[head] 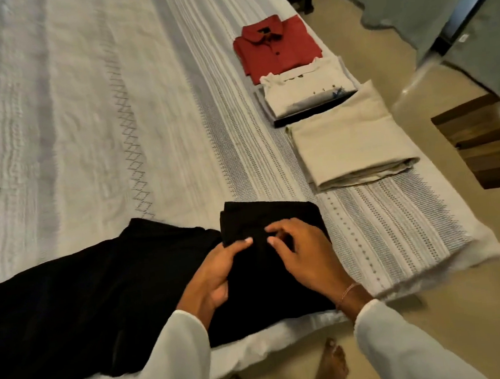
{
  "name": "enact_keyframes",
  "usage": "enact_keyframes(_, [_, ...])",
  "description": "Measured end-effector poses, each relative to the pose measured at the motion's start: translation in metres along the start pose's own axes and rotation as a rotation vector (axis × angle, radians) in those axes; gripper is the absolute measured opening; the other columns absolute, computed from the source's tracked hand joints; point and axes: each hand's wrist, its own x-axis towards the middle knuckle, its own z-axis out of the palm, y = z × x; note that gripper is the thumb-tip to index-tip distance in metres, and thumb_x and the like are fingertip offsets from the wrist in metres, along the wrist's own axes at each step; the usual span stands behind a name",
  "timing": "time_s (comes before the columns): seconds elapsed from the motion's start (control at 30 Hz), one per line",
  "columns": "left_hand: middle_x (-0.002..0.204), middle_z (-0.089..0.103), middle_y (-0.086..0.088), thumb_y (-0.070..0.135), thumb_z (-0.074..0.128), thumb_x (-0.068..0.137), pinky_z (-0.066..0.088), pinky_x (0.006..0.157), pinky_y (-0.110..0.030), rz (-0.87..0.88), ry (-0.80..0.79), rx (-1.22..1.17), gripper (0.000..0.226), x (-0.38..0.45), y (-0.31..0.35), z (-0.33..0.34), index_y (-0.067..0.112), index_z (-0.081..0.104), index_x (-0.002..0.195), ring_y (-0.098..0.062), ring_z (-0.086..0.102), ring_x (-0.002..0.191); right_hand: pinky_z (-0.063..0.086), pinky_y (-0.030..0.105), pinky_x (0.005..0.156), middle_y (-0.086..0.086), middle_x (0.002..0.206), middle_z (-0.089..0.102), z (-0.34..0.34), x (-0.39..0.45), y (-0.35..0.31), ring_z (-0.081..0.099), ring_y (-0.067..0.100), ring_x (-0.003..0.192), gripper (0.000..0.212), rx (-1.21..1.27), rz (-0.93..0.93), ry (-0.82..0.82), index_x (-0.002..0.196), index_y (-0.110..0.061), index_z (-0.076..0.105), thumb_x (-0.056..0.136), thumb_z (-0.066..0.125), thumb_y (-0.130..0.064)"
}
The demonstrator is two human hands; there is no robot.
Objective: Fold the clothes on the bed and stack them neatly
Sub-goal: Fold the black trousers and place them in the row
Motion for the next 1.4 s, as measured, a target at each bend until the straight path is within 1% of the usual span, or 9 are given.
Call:
enact_keyframes(0.2, [0.117, 0.073, -0.016, 0.012, 0.054, 0.103, 0.052, 0.102, -0.051, 0.023, 0.182, 0.136, 0.026, 0.01, -0.028, -0.067, 0.007, 0.065, 0.126, -0.031, 0.07, 0.11, 0.008, 0.07, 0.118, 0.016, 0.167, 0.013, 0.08, -0.019, 0.043, 0.005, 0.043, 0.154, 0.117, -0.637, 0.043, -0.083, 0.157, -0.037, 0.029, 0.063, 0.035, -0.104])
enact_keyframes(0.33, [0.109, 0.072, -0.006, 0.016, 0.071, 0.092, 0.056, 0.094, -0.041, 0.358, 0.469, 0.648, 0.033, 0.016, -0.05, -0.077, 0.013, 0.059, 0.122, -0.025, 0.069, 0.107, 0.003, 0.074, 0.114, 0.017, 0.168, 0.001, 0.101, -0.02, 0.058, -0.003, 0.044, 0.153, 0.126, -0.741, 0.061, -0.147, 0.161, -0.035, 0.013, 0.059, 0.029, -0.107])
enact_keyframes(0.43, [0.129, 0.059, -0.013, 0.026, 0.073, 0.083, 0.054, 0.089, -0.042, 0.65, 0.74, 1.253, 0.061, 0.007, -0.061, -0.069, 0.012, 0.048, 0.136, -0.03, 0.058, 0.118, 0.002, 0.074, 0.115, 0.018, 0.168, 0.0, 0.107, -0.019, 0.063, -0.003, 0.044, 0.154, 0.124, -0.769, 0.064, -0.174, 0.161, -0.035, 0.008, 0.062, 0.028, -0.106])
enact_keyframes(0.5, [0.145, 0.049, -0.017, 0.035, 0.066, 0.086, 0.047, 0.104, -0.047, 0.896, 0.617, 1.644, 0.068, 0.007, -0.069, -0.068, 0.011, 0.045, 0.146, -0.033, 0.048, 0.132, 0.005, 0.07, 0.118, 0.015, 0.169, 0.005, 0.104, -0.019, 0.066, 0.0, 0.039, 0.155, 0.115, -0.699, 0.045, -0.119, 0.161, -0.034, 0.012, 0.069, 0.031, -0.102])
enact_keyframes(0.57, [0.159, 0.034, -0.015, 0.048, 0.049, 0.097, 0.031, 0.118, -0.052, 0.864, 0.42, 1.818, 0.066, 0.016, -0.07, -0.081, 0.017, 0.038, 0.154, -0.031, 0.033, 0.147, 0.014, 0.062, 0.121, 0.013, 0.166, 0.019, 0.094, -0.019, 0.07, 0.013, 0.035, 0.154, 0.102, -0.601, 0.069, 0.04, 0.159, -0.026, 0.027, 0.081, 0.038, -0.09])
enact_keyframes(0.67, [0.169, 0.003, -0.006, 0.069, 0.027, 0.097, 0.008, 0.124, -0.057, 0.682, 0.29, 1.924, 0.079, 0.026, -0.072, -0.108, 0.024, 0.016, 0.161, -0.025, 0.005, 0.156, 0.036, 0.055, 0.109, 0.023, 0.152, 0.039, 0.073, -0.021, 0.073, 0.038, 0.043, 0.138, 0.079, -0.52, 0.395, 0.296, 0.148, -0.01, 0.037, 0.095, 0.046, -0.068])
enact_keyframes(0.8, [0.167, -0.019, -0.003, 0.095, 0.027, 0.073, -0.001, 0.115, -0.073, 0.545, 0.252, 1.975, 0.114, 0.022, -0.074, -0.108, 0.029, -0.005, 0.161, -0.023, -0.018, 0.154, 0.052, 0.044, 0.087, 0.02, 0.116, 0.066, 0.049, -0.01, 0.088, 0.063, 0.041, 0.106, 0.06, -0.166, 0.721, 0.195, 0.121, -0.003, 0.058, 0.095, 0.056, -0.058])
enact_keyframes(1.07, [0.163, -0.032, 0.0, 0.11, 0.028, 0.049, 0.004, 0.106, -0.084, 0.447, 0.279, 1.904, 0.14, 0.021, -0.074, -0.083, 0.034, -0.013, 0.159, -0.026, -0.03, 0.15, 0.043, 0.029, 0.072, 0.0, 0.095, 0.071, 0.018, -0.008, 0.082, 0.066, 0.024, 0.088, 0.025, -0.125, 0.303, 0.256, 0.109, -0.016, 0.062, 0.101, 0.057, -0.039])
enact_keyframes(1.4, [0.163, -0.032, 0.001, 0.108, 0.027, 0.054, -0.004, 0.106, -0.082, 0.512, 0.16, 1.82, 0.129, 0.06, -0.103, 0.041, 0.041, -0.012, 0.157, -0.036, -0.033, 0.147, 0.05, 0.04, 0.087, 0.016, 0.108, 0.074, -0.13, -0.004, 0.132, 0.066, 0.039, 0.101, 0.043, -0.299, 0.314, 0.398, 0.123, -0.017, 0.067, 0.097, 0.057, -0.05])
